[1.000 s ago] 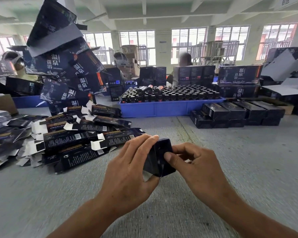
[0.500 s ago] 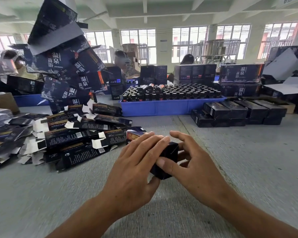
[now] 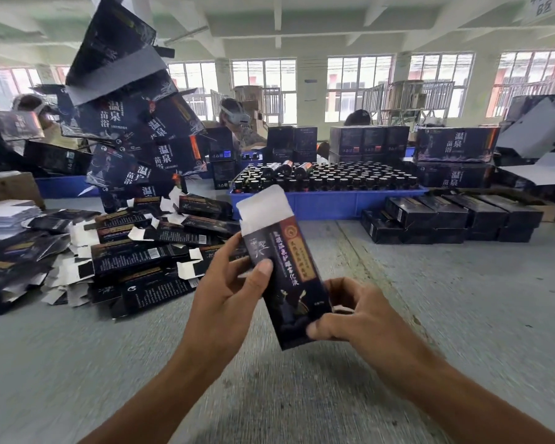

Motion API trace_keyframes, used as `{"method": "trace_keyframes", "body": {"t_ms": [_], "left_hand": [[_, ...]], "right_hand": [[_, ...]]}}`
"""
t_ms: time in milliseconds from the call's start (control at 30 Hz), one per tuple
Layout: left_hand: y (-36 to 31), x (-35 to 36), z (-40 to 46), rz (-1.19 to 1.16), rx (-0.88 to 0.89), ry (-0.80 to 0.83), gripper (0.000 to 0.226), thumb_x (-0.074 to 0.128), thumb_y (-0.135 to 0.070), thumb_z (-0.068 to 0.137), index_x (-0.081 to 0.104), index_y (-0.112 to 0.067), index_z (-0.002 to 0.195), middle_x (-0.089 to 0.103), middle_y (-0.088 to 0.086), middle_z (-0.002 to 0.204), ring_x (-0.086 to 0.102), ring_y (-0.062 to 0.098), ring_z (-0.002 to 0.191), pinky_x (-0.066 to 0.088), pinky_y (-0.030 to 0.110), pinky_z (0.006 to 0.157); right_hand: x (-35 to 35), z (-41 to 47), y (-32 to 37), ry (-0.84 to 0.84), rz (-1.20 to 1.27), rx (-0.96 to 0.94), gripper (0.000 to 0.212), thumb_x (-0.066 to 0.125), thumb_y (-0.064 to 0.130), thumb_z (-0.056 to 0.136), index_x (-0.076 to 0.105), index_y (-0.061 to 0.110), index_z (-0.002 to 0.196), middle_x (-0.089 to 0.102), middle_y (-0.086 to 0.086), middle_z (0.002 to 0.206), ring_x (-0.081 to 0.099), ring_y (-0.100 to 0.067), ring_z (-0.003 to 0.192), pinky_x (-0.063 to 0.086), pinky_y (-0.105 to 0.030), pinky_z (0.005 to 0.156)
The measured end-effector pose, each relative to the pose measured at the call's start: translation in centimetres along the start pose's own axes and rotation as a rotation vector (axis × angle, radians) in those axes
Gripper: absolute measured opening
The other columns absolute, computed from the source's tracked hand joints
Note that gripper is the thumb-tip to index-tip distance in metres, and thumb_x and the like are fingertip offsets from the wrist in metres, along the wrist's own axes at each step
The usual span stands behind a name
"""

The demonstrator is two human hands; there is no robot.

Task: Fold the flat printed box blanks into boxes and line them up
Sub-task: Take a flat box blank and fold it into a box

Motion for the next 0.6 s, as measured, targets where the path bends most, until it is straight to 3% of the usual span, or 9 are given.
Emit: {"method": "trace_keyframes", "body": {"t_ms": [100,200,300,467,600], "left_hand": [[-0.1,-0.4,0.0,0.0,0.024,-0.014,0.055,0.069,-0.035,0.08,0.047,-0.045,0.13,0.073,-0.008,0.114,0.07,0.014,0.107,0.06,0.027,0.079],[-0.2,0.0,-0.5,0.115,0.067,0.06,0.059,0.071,-0.032,0.081,0.048,-0.052,0.132,0.068,-0.014,0.117,0.066,0.011,0.112,0.059,0.026,0.082],[-0.4,0.9,-1.1,0.181,0.105,0.15,0.056,0.069,-0.027,0.086,0.051,-0.055,0.131,0.064,-0.021,0.119,0.065,0.007,0.111,0.056,0.018,0.079],[-0.3,0.9,-1.2,0.195,0.083,0.179,0.049,0.069,-0.029,0.085,0.055,-0.054,0.125,0.064,-0.02,0.119,0.065,0.008,0.111,0.056,0.018,0.077],[-0.5,0.7,-1.1,0.151,0.084,0.16,0.035,0.068,-0.036,0.086,0.06,-0.047,0.118,0.066,-0.017,0.12,0.065,0.01,0.111,0.056,0.018,0.078]], "right_hand": [[0.0,-0.2,0.7,-0.053,-0.009,-0.052,0.046,0.082,0.043,0.078,0.058,0.039,0.117,0.071,0.022,0.108,0.068,0.005,0.097,0.054,-0.012,0.069],[-1.0,-0.4,1.9,-0.186,0.02,-0.163,0.048,0.071,0.055,0.074,0.054,0.051,0.118,0.067,0.029,0.112,0.067,0.006,0.101,0.053,-0.008,0.069],[-1.5,-0.7,3.0,-0.235,0.039,-0.281,0.04,0.066,0.05,0.08,0.057,0.056,0.119,0.067,0.028,0.117,0.065,0.006,0.106,0.052,-0.007,0.075],[-1.4,-1.0,3.5,-0.208,-0.06,-0.336,0.036,0.059,0.045,0.09,0.058,0.062,0.121,0.064,0.033,0.12,0.062,0.008,0.111,0.049,-0.005,0.08],[-1.3,-1.1,3.4,-0.173,-0.088,-0.341,0.033,0.058,0.044,0.094,0.062,0.055,0.124,0.068,0.021,0.121,0.063,0.005,0.113,0.049,-0.007,0.083]]}}
Point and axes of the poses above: each hand's wrist, its own z-axis towards the middle knuckle, its own x-axis out of the palm, y = z × x, the point moved 4 cm from there along z, towards the middle knuckle
